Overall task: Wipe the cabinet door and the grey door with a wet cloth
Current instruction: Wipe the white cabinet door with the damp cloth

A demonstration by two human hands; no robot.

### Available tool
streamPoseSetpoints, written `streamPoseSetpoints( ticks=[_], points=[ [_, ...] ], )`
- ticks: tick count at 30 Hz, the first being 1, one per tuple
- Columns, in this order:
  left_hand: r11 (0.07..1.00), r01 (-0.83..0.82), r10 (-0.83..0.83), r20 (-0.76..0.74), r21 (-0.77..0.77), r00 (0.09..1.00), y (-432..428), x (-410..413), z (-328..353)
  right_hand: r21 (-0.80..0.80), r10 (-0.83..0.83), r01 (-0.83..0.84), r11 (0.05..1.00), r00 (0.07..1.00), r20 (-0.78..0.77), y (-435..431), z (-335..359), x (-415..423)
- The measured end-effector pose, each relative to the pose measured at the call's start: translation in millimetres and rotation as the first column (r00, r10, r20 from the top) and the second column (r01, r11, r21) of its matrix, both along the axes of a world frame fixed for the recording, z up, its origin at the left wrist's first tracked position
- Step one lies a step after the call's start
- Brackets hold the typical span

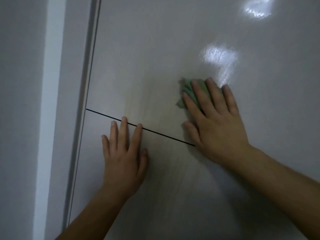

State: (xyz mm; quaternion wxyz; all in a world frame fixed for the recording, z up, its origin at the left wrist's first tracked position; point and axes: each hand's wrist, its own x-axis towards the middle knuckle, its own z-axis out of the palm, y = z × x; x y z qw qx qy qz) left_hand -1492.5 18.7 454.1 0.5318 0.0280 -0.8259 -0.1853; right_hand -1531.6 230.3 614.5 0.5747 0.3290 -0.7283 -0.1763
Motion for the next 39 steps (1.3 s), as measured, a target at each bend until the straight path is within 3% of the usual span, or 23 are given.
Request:
streamPoseSetpoints(
  ticks=[2, 7, 9, 13, 19, 26, 29, 34, 39],
  points=[
    [1.0, 0.017, -0.017, -0.005, -0.007, 1.0, -1.9, -2.6, -1.8, 0.0, 0.009, -0.009, 1.0, 1.0, 0.009, -26.0, 2.7, 1.0],
    [0.998, 0.06, -0.06, -0.017, 0.006, 0.998, -23.8, -1.1, -18.4, 0.419, 0.073, -0.106, 0.902, 0.993, 0.095, -35.1, -50.3, 1.8],
    [0.999, 0.017, -0.016, -0.001, 0.042, 1.0, -33.8, -0.1, -23.1, 0.421, 0.09, -0.099, 0.902, 0.995, 0.04, -43.5, -30.9, -2.5],
    [0.999, -0.007, 0.005, 0.036, 0.054, 0.999, -37.4, -2.4, -24.5, 0.203, 0.102, -0.091, 0.975, 0.994, -0.044, -105.3, 36.2, -9.4],
    [1.0, -0.006, 0.006, 0.03, 0.009, 1.0, -40.1, -9.4, -33.4, 0.495, 0.119, -0.115, 0.861, 0.993, 0.023, -118.9, 1.7, -8.9],
    [1.0, -0.012, 0.012, 0.025, 0.009, 1.0, -40.9, -11.6, -36.8, 0.595, 0.081, -0.062, 0.802, 0.997, -0.005, -183.8, 23.6, -7.7],
    [1.0, -0.009, 0.009, 0.018, 0.009, 1.0, -41.5, -10.9, -37.6, 0.636, 0.092, -0.073, 0.768, 0.996, 0.003, -152.5, 11.9, -10.3],
    [0.999, -0.012, 0.012, 0.01, 0.032, 1.0, -15.2, -11.1, -33.2, 0.475, 0.042, -0.045, 0.879, 0.999, 0.015, -49.6, -17.7, -0.6],
    [0.995, 0.044, -0.049, -0.048, -0.084, 0.998, 31.5, -13.9, -23.5, 0.034, -0.04, 0.038, 0.999, 0.998, 0.057, 56.5, -64.0, 11.2]
  ],
)
